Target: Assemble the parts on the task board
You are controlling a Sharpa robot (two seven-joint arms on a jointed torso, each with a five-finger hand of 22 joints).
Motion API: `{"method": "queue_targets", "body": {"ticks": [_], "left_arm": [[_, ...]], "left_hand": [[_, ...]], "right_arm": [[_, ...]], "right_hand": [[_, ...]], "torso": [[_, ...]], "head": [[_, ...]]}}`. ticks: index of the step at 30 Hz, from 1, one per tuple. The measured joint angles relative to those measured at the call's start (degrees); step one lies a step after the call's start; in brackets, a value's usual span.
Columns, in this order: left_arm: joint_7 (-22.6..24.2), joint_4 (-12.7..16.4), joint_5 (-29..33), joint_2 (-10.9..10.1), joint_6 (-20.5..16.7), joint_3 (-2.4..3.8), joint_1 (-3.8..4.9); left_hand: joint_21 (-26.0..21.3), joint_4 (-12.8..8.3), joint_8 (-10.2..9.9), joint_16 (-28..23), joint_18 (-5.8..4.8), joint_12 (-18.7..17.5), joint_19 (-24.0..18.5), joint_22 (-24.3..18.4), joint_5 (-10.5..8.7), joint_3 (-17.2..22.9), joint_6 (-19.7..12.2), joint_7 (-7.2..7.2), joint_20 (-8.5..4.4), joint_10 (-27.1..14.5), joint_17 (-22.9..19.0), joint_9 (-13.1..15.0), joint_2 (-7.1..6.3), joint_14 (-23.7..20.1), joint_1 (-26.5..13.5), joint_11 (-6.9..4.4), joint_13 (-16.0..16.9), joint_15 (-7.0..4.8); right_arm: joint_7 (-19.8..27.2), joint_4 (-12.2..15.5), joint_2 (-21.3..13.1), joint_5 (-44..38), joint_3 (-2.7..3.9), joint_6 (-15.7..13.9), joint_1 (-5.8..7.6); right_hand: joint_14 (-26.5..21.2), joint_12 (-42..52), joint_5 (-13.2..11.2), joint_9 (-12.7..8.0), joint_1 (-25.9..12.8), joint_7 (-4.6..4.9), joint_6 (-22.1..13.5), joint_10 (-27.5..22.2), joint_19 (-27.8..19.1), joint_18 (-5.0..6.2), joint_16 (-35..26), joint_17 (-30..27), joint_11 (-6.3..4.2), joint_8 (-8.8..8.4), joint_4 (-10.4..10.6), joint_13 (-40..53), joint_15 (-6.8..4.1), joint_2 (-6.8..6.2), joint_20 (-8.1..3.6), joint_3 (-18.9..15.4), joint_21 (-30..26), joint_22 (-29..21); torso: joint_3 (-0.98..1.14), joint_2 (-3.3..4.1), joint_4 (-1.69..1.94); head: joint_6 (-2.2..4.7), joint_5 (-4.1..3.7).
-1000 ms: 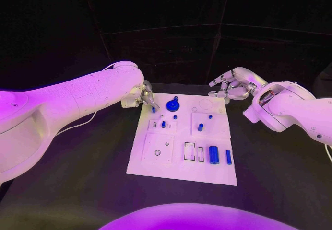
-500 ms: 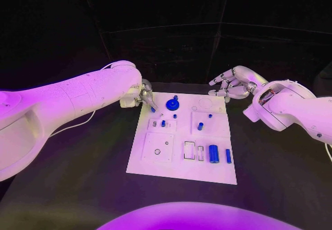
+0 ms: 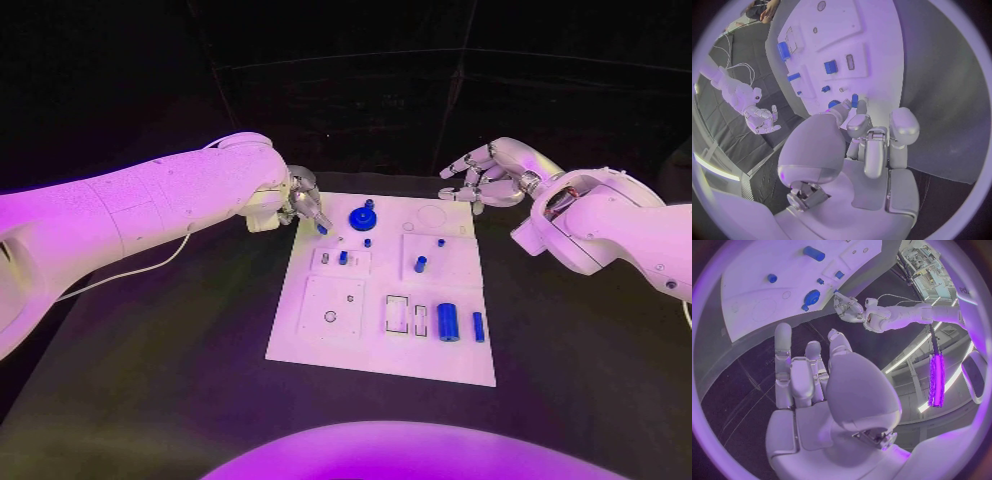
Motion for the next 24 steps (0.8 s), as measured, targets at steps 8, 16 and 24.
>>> {"method": "queue_targets", "body": {"ticks": [8, 16, 24], "left_arm": [[-0.2, 7.17, 0.44, -4.76, -4.53, -0.05, -0.4], [-0.27, 11.97, 0.09, -7.78, -8.67, -0.17, -2.02], [-0.23, 13.63, -0.41, -8.09, -10.96, -0.3, -2.71]], "left_hand": [[0.0, -0.33, 0.64, 0.0, 0.0, 0.0, 0.4, 0.38, -0.01, 2.2, 0.0, 0.01, 0.02, 0.0, 0.0, 0.23, -0.96, 0.0, -0.96, 0.0, -0.26, 0.0], [0.0, -0.66, 0.96, 0.0, 0.0, 0.0, 0.4, 0.56, -0.02, 3.32, 0.12, -0.1, 0.02, 0.22, 0.0, 0.24, -1.56, 0.0, -1.57, -0.21, -0.4, 0.0], [0.0, -0.52, 1.24, 0.0, -0.01, 0.0, 0.4, 0.71, -0.02, 3.97, 0.25, -0.19, 0.02, 0.41, 0.0, 0.34, -1.94, 0.0, -1.95, -0.01, -0.4, 0.0]], "right_arm": [[0.01, -0.22, 0.0, 0.04, 0.0, 0.0, 0.0], [0.02, -0.49, 0.05, 0.06, 0.0, 0.0, 0.0], [0.03, -0.71, 0.18, 0.08, 0.0, 0.01, 0.0]], "right_hand": [[0.0, 0.0, 0.0, 0.0, 0.0, 0.0, 0.0, 0.0, 0.0, 0.0, 0.0, 0.0, 0.0, 0.0, 0.0, 0.0, 0.0, 0.0, 0.0, 0.0, 0.0, 0.0], [0.0, 0.0, 0.0, 0.0, 0.0, 0.0, 0.0, 0.0, 0.0, 0.0, 0.0, 0.0, 0.0, 0.0, 0.0, 0.01, 0.0, 0.0, 0.0, 0.0, 0.0, 0.01], [0.0, 0.0, 0.0, 0.0, 0.0, 0.0, 0.0, 0.0, 0.0, 0.0, 0.0, 0.0, 0.0, 0.0, 0.0, 0.01, 0.0, 0.0, 0.0, 0.0, 0.0, 0.01]], "torso": [[-0.03, -0.02, 0.08], [-0.11, -0.1, 0.27], [-0.15, -0.14, 0.31]], "head": [[-0.14, 0.33], [-0.42, 0.4], [-0.55, 0.34]]}}
